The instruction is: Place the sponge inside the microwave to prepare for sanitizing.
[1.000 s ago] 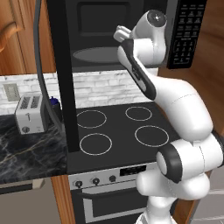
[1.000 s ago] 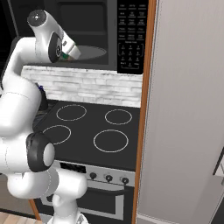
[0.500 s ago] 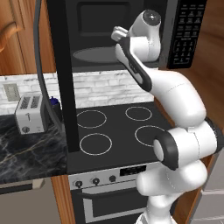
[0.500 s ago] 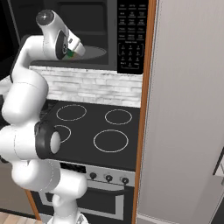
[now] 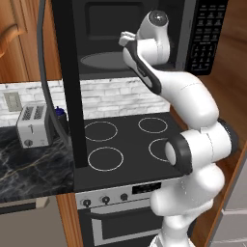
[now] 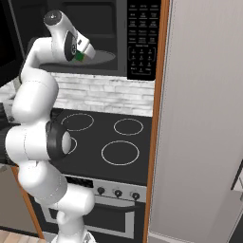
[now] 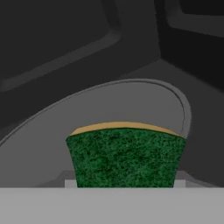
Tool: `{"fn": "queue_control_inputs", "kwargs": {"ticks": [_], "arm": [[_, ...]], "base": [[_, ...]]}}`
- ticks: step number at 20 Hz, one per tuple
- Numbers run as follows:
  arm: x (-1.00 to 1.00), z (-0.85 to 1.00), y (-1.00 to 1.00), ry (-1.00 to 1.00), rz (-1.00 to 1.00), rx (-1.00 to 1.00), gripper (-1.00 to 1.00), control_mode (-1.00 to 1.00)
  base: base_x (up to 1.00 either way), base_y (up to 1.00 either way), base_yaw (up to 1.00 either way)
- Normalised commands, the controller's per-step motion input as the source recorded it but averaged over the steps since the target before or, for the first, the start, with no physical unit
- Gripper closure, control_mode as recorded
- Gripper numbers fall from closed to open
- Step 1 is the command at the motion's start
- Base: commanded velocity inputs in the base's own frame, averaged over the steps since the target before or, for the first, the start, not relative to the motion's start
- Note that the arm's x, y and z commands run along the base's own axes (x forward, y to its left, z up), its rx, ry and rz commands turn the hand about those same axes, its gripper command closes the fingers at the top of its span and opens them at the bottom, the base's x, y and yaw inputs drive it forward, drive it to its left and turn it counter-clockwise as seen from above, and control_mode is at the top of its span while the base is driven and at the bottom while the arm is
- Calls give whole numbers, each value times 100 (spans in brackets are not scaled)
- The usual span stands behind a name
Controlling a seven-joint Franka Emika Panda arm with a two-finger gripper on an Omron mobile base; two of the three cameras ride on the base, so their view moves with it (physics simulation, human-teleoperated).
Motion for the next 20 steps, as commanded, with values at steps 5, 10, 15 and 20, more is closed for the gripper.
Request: {"fn": "queue_control_inputs", "kwargs": {"ticks": [5, 10, 15, 20], "arm": [[25, -19, 10, 7, 0, -13, 100, -100], [23, -4, 4, 3, 1, -8, 100, -100], [26, -3, 2, 3, 2, -5, 100, -100], [35, -15, 12, 4, 2, -5, 100, -100]], "base": [[0, 0, 0], [0, 0, 0], [0, 0, 0], [0, 0, 0]]}}
